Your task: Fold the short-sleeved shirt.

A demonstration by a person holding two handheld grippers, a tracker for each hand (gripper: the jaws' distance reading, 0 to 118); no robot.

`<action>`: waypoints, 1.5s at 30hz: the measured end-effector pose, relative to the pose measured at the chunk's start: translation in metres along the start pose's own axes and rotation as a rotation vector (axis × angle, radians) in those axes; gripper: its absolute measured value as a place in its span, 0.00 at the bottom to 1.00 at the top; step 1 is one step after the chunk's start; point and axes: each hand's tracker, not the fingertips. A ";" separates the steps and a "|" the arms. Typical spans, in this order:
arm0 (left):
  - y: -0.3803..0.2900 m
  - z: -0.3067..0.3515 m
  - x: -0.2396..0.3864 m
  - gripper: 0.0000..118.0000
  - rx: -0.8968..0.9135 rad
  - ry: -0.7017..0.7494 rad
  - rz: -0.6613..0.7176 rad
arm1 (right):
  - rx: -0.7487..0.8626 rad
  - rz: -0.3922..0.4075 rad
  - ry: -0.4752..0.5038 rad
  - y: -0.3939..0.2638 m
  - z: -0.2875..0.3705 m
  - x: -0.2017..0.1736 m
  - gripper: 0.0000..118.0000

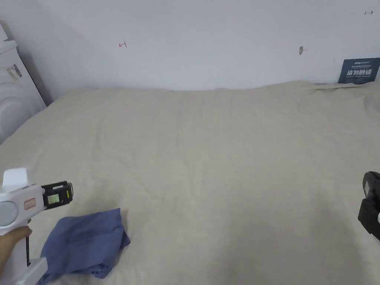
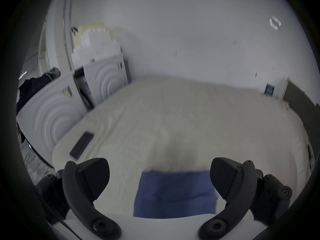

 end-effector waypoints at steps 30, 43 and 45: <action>-0.047 0.107 0.172 0.00 0.520 -0.192 -0.053 | 0.090 -0.034 -0.029 0.006 0.015 0.044 0.00; -0.074 0.128 0.230 0.00 0.559 -0.250 -0.062 | 0.095 -0.031 -0.058 -0.006 0.019 0.049 0.00; -0.078 0.129 0.236 0.00 0.556 -0.249 -0.071 | 0.094 -0.025 -0.062 -0.008 0.020 0.048 0.00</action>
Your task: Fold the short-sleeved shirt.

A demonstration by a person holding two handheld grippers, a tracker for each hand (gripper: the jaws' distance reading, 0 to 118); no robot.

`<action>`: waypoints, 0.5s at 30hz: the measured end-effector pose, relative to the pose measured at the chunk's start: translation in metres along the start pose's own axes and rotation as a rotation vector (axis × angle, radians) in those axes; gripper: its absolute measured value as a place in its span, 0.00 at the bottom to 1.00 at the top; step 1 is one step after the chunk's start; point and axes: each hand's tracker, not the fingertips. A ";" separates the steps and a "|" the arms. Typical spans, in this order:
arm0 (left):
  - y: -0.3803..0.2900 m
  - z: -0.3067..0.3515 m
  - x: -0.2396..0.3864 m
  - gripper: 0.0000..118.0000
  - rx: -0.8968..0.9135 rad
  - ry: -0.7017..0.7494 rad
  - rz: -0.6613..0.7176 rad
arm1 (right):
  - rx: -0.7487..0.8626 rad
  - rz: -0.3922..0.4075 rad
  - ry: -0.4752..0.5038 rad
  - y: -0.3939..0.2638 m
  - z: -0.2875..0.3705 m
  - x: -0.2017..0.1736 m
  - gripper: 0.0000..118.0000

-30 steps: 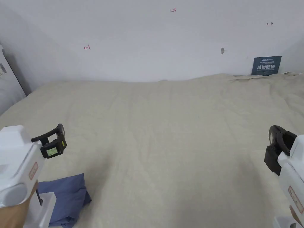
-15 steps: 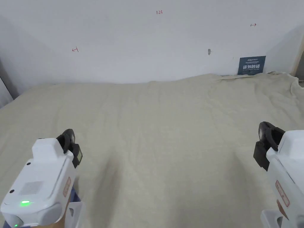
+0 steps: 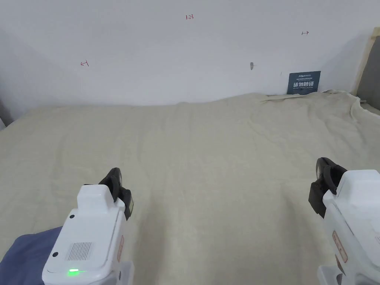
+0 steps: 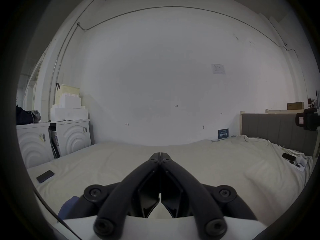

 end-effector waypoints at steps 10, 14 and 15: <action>-0.008 0.005 0.015 0.00 0.015 0.002 -0.022 | -0.002 0.000 -0.014 -0.005 0.004 -0.002 0.00; -0.007 0.007 0.016 0.00 0.021 0.008 -0.029 | -0.003 -0.001 -0.012 -0.005 0.005 -0.003 0.00; -0.007 0.007 0.016 0.00 0.023 0.008 -0.028 | -0.003 -0.001 -0.012 -0.005 0.005 -0.003 0.00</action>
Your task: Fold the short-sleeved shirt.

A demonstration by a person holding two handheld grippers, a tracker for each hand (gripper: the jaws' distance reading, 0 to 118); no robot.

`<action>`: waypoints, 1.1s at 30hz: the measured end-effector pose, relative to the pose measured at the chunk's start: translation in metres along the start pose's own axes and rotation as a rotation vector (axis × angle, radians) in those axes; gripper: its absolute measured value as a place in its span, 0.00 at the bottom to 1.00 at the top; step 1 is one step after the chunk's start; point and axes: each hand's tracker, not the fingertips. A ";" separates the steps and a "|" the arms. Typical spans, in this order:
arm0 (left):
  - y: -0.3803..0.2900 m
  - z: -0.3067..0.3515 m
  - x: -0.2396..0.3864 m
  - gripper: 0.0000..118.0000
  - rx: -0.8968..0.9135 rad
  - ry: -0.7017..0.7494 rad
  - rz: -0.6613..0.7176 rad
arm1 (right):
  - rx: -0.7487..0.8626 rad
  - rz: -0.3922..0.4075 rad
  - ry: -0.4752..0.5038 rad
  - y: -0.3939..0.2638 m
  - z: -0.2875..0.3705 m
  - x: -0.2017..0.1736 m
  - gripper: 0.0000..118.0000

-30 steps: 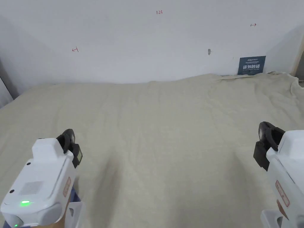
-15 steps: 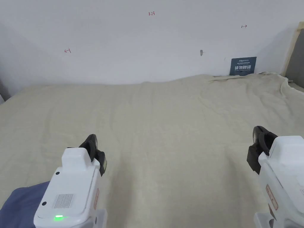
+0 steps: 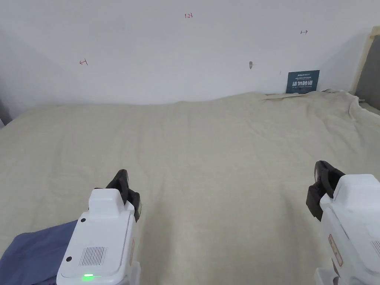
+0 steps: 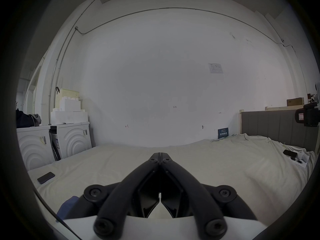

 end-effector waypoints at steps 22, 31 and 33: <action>0.002 0.000 -0.005 0.00 0.012 0.017 0.004 | 0.011 0.006 0.007 0.004 0.000 -0.001 0.00; 0.002 0.002 -0.006 0.00 0.012 0.020 0.001 | 0.014 0.009 0.008 0.007 0.000 -0.003 0.00; 0.002 0.002 -0.006 0.00 0.012 0.020 0.001 | 0.015 0.012 0.010 0.007 0.000 -0.004 0.00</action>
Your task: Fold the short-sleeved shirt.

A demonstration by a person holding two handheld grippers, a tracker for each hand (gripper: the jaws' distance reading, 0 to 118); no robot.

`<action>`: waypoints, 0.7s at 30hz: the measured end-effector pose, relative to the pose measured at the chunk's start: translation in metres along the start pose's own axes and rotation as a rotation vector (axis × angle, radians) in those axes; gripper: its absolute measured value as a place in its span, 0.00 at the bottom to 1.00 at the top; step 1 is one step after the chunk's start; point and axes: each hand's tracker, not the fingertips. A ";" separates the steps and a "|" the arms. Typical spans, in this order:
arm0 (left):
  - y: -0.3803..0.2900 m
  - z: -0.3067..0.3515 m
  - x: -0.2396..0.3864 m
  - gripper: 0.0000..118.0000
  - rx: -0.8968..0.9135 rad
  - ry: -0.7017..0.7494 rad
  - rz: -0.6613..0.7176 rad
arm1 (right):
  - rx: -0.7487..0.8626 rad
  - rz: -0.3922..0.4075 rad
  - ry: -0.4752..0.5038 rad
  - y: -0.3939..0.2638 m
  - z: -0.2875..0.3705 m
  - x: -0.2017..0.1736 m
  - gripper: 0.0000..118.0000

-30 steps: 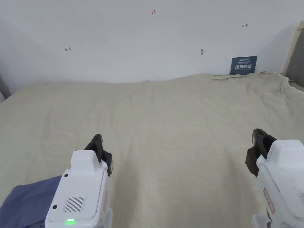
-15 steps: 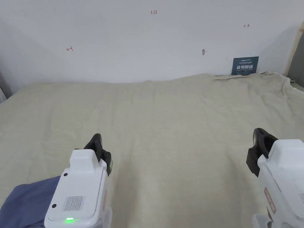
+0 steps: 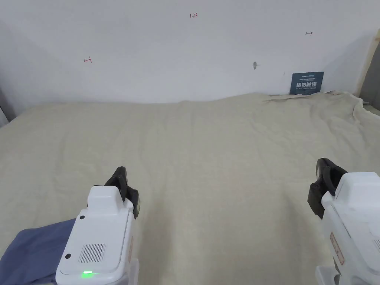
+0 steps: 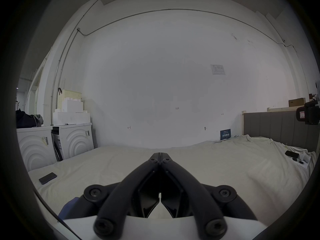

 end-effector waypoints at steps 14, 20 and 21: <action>0.000 0.001 -0.002 0.00 0.000 -0.004 -0.006 | 0.003 0.001 0.001 0.001 0.002 -0.003 0.00; 0.000 0.001 -0.002 0.00 0.000 -0.008 -0.011 | 0.005 0.002 0.004 0.002 0.002 -0.005 0.00; 0.000 0.001 -0.002 0.00 0.001 -0.008 -0.012 | 0.006 0.000 0.005 0.002 0.002 -0.005 0.00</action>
